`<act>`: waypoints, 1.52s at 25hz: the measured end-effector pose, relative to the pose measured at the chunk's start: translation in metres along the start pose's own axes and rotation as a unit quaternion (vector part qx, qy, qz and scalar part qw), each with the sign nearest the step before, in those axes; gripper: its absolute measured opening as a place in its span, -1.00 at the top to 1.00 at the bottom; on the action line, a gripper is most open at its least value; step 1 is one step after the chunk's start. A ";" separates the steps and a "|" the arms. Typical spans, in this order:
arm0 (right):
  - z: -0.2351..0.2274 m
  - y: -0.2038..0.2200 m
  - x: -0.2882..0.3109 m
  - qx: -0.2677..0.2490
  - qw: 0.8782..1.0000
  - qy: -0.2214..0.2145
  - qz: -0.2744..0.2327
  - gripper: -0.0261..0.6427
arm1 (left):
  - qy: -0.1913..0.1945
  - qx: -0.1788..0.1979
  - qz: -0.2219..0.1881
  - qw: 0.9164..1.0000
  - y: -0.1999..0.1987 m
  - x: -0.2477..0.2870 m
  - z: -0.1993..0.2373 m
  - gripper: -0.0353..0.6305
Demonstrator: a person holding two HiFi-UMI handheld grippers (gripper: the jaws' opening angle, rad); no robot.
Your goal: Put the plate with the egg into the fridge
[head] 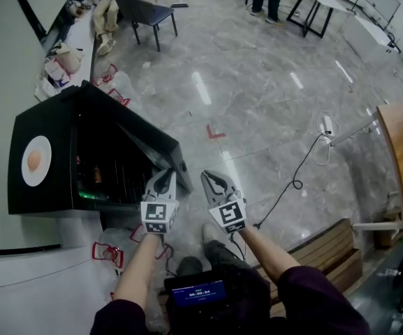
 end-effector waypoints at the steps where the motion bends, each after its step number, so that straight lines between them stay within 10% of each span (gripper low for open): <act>1: -0.004 -0.002 -0.002 -0.001 1.000 0.003 -0.001 0.85 | 0.002 0.001 -0.001 1.000 -0.002 0.007 -0.002 0.87; 19: -0.037 -0.027 0.003 -0.002 1.000 0.002 -0.002 0.89 | -0.006 0.006 -0.003 1.000 -0.043 0.064 0.008 0.87; 26: -0.018 -0.053 0.036 -0.020 0.996 -0.075 -0.035 0.90 | -0.034 0.095 -0.013 0.995 -0.073 0.027 0.031 0.87; 33: 0.070 -0.134 0.081 -0.043 0.975 -0.211 -0.063 0.90 | -0.113 0.235 -0.010 0.965 -0.139 -0.061 0.072 0.87; 38: 0.158 -0.192 0.114 -0.083 0.943 -0.318 -0.058 0.90 | -0.191 0.343 0.033 0.919 -0.169 -0.138 0.117 0.87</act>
Point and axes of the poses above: the fingertips, and each gripper's own axes: x forward along the fingers, z to its left, y out of its underside, the point moved 2 cm from there along -x, backward along the fingers, and after that the axes turned 10 degrees about x, right-handed, at the moved point
